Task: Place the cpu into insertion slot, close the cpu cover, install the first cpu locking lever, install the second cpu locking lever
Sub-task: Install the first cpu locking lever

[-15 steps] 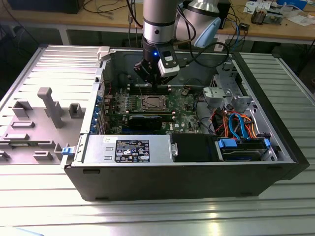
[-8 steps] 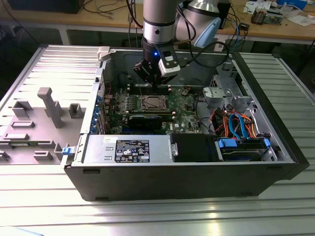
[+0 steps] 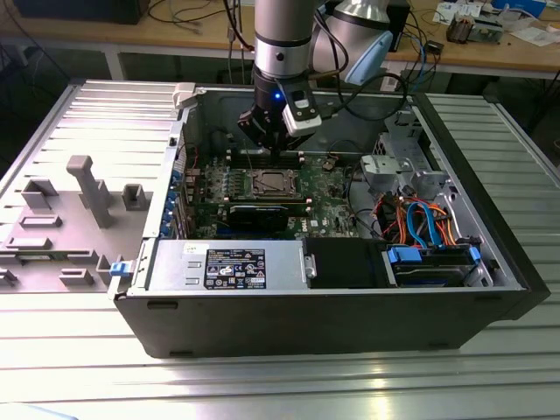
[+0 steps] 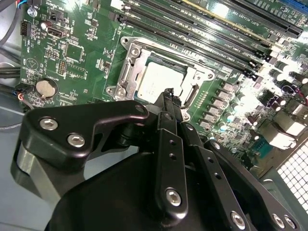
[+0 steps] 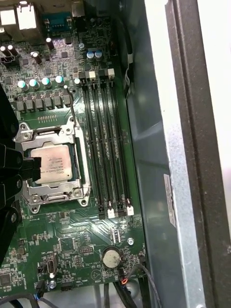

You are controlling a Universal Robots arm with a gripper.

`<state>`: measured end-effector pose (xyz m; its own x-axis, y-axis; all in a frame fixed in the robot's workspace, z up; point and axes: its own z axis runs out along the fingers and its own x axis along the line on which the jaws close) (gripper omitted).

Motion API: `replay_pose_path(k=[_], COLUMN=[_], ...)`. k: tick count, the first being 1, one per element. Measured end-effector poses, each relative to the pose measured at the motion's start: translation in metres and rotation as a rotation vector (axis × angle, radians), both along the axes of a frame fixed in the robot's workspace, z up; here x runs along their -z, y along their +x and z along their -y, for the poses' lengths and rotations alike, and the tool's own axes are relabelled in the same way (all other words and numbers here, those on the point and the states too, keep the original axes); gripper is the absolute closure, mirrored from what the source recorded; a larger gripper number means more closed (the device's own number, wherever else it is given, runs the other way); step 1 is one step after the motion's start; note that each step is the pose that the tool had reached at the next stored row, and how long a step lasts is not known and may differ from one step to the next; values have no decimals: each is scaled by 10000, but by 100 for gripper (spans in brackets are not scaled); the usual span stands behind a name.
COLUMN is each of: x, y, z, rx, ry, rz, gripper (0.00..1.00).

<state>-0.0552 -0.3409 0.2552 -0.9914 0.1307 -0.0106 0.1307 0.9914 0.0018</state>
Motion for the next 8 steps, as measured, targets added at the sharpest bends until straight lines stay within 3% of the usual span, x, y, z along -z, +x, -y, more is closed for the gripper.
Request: replay_pose_path(k=[8], x=[0], y=[0], z=[0], rx=[-326], ry=[0], rz=[0], gripper=[89])
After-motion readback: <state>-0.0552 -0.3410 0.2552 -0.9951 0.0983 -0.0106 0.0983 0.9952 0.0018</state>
